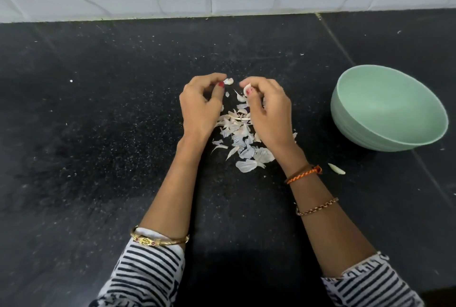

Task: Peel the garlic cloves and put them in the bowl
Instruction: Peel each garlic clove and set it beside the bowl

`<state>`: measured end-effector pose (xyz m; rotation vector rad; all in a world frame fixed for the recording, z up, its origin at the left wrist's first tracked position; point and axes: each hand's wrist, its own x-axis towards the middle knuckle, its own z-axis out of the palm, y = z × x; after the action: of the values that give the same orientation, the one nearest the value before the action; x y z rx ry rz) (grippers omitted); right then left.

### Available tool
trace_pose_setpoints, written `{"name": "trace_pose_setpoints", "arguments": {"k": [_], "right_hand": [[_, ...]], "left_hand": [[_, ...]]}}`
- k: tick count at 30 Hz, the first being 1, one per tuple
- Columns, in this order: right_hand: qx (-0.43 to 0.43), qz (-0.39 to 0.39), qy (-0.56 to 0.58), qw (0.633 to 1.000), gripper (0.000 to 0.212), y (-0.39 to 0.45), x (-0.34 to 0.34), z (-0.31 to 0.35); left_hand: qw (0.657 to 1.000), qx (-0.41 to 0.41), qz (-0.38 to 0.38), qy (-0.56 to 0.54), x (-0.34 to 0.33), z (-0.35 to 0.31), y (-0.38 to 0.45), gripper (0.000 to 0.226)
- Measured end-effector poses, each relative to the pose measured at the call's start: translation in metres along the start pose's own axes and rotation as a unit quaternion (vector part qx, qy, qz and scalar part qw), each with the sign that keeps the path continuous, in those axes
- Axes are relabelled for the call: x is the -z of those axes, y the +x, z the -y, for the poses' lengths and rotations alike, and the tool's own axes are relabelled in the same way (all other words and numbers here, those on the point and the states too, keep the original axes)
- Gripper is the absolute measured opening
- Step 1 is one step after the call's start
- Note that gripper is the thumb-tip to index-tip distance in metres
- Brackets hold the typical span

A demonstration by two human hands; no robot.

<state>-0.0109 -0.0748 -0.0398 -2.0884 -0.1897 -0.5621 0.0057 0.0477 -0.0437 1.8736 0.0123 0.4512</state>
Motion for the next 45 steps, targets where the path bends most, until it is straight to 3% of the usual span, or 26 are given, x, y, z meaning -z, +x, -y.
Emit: {"name": "trace_pose_setpoints", "arguments": {"k": [7, 17, 22, 28, 39, 45], "right_hand": [[-0.057, -0.086, 0.178, 0.979, 0.009, -0.003, 0.006, -0.004], [-0.041, -0.101, 0.246, 0.963, 0.01, -0.001, 0.002, -0.001], [-0.039, -0.091, 0.245, 0.964, 0.007, -0.002, 0.003, -0.003], [-0.014, -0.079, 0.215, 0.973, 0.02, -0.002, 0.003, -0.006], [0.045, -0.102, 0.081, 0.99, 0.006, -0.003, 0.003, -0.011], [0.057, -0.094, 0.085, 0.99, 0.005, -0.003, 0.002, -0.009]], "left_hand": [[0.988, -0.02, 0.07, -0.136, -0.002, -0.004, -0.007, 0.017], [0.977, -0.027, 0.085, -0.196, -0.002, -0.007, -0.007, 0.023], [0.973, -0.017, 0.084, -0.216, -0.002, -0.009, -0.008, 0.024], [0.97, 0.001, 0.084, -0.228, -0.004, -0.013, -0.01, 0.021], [0.963, 0.034, 0.093, -0.25, -0.001, -0.014, -0.011, 0.022], [0.958, 0.047, 0.078, -0.272, -0.004, -0.017, -0.013, 0.024]]}}
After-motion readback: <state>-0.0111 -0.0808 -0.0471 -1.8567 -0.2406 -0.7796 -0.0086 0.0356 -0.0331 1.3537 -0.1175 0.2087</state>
